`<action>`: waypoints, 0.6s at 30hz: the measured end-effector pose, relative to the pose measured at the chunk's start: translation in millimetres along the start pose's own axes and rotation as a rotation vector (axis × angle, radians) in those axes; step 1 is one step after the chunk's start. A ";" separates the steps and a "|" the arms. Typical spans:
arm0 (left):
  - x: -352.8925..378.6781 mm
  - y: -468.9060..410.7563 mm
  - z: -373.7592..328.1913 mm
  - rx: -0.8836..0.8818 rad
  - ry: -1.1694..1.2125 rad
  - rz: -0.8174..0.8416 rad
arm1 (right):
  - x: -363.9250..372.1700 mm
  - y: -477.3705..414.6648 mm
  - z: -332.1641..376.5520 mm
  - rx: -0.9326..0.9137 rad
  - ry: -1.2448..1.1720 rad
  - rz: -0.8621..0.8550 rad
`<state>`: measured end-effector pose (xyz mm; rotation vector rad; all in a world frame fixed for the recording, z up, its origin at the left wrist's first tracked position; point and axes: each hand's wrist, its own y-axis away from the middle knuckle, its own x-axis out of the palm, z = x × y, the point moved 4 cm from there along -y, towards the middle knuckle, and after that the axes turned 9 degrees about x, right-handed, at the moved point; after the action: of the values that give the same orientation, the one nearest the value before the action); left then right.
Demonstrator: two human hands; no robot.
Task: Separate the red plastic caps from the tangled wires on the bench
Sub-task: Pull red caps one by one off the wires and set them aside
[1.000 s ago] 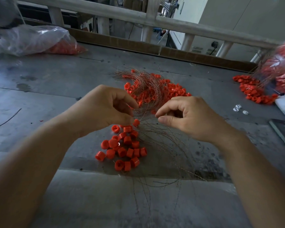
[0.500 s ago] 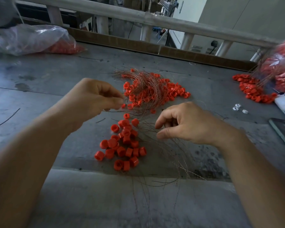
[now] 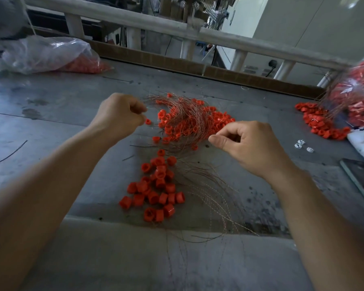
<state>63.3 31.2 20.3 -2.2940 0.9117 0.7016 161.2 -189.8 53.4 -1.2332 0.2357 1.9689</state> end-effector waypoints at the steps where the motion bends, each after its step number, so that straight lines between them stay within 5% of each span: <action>1: 1.6 -5.5 -1.8 0.028 -0.041 0.013 | -0.8 -1.2 -3.0 0.015 -0.010 -0.029; 13: 39.3 -48.7 -9.5 0.254 -0.220 0.291 | 0.7 -7.6 -16.5 0.112 0.029 -0.130; 18: 39.3 -46.0 -5.7 0.248 -0.240 0.200 | -0.4 -9.6 -17.2 0.128 0.036 -0.157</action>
<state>123.3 38.3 13.2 -1.8746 1.0569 0.8740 179.7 -192.5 47.2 -1.1694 0.2705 1.7706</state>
